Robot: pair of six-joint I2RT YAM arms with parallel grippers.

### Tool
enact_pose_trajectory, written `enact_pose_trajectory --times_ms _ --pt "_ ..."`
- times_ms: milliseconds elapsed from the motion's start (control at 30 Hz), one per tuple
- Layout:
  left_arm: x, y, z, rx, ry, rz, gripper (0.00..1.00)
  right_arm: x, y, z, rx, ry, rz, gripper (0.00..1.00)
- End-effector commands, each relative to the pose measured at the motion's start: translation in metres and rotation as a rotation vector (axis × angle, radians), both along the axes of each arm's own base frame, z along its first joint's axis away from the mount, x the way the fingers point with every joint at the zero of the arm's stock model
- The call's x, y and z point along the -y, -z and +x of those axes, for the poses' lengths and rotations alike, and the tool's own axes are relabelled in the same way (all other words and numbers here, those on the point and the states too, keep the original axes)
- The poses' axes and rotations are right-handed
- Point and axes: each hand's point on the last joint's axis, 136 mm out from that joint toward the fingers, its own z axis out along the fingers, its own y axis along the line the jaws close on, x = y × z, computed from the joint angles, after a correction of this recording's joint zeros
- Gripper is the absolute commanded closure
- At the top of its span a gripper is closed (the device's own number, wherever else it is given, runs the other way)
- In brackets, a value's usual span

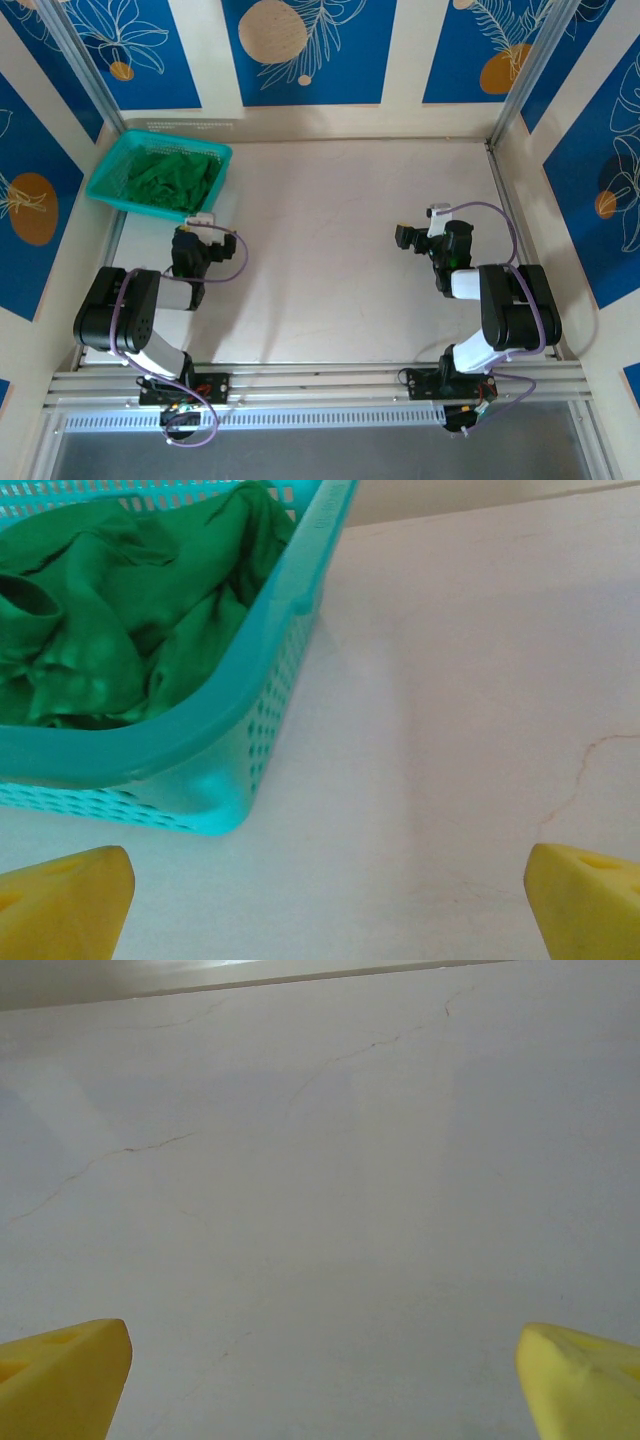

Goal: Fold the inside-out t-shirt

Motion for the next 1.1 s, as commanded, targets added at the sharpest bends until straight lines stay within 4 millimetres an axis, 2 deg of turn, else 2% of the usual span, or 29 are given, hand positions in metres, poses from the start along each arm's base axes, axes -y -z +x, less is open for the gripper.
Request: enact_pose_trajectory --times_ms 0,100,200,267,333,400,467,500,567,633,700,833,933,1067 --pt "0.01 -0.007 0.002 0.023 0.067 -0.004 0.0 0.001 -0.017 0.006 0.049 0.013 0.005 0.01" --pt "0.017 -0.021 -0.007 0.058 0.084 0.035 0.0 0.011 -0.037 0.004 -0.002 0.08 0.02 0.01" --pt "0.022 -0.048 -0.017 -0.006 0.048 0.043 0.0 0.025 -0.062 -0.005 -0.098 0.198 0.115 0.01" --pt "0.024 -0.091 -0.025 -0.068 -0.001 -0.092 0.0 0.019 -0.085 -0.016 -0.11 0.218 0.259 0.01" --pt "0.023 -0.138 -0.028 -0.062 -0.046 -0.195 0.0 0.017 -0.097 -0.028 -0.141 0.303 0.461 0.01" --pt "0.019 -0.179 -0.024 -0.035 -0.08 -0.222 0.0 -0.016 -0.111 -0.029 -0.136 0.129 0.511 0.03" --pt "0.003 -0.202 -0.01 -0.06 -0.174 -0.235 0.0 -0.06 -0.112 -0.036 -0.182 -0.024 0.32 0.0" --pt "-0.006 -0.203 0.004 -0.107 -0.199 -0.247 0.0 -0.08 -0.111 -0.041 -0.186 -0.072 0.181 0.01" --pt "-0.027 -0.194 0.033 -0.221 -0.254 -0.308 0.0 -0.111 -0.109 -0.05 -0.174 -0.156 0.039 0.01" --pt "-0.056 -0.174 0.062 -0.326 -0.368 -0.357 0.0 -0.13 -0.11 -0.057 -0.165 -0.202 0.017 0.01" --pt "-0.069 -0.149 0.087 -0.406 -0.401 -0.313 0.0 -0.141 -0.107 -0.059 -0.154 -0.23 0.023 0.01" --pt "-0.086 -0.096 0.131 -0.533 -0.456 -0.238 0.0 -0.148 -0.096 -0.062 -0.189 -0.246 0.022 0.01" --pt "-0.098 -0.059 0.15 -0.624 -0.511 -0.238 0.0 -0.151 -0.094 -0.064 -0.206 -0.267 -0.013 0.01" --pt "-0.106 -0.023 0.148 -0.703 -0.598 -0.23 0.0 -0.148 -0.096 -0.067 -0.213 -0.263 -0.053 0.01"
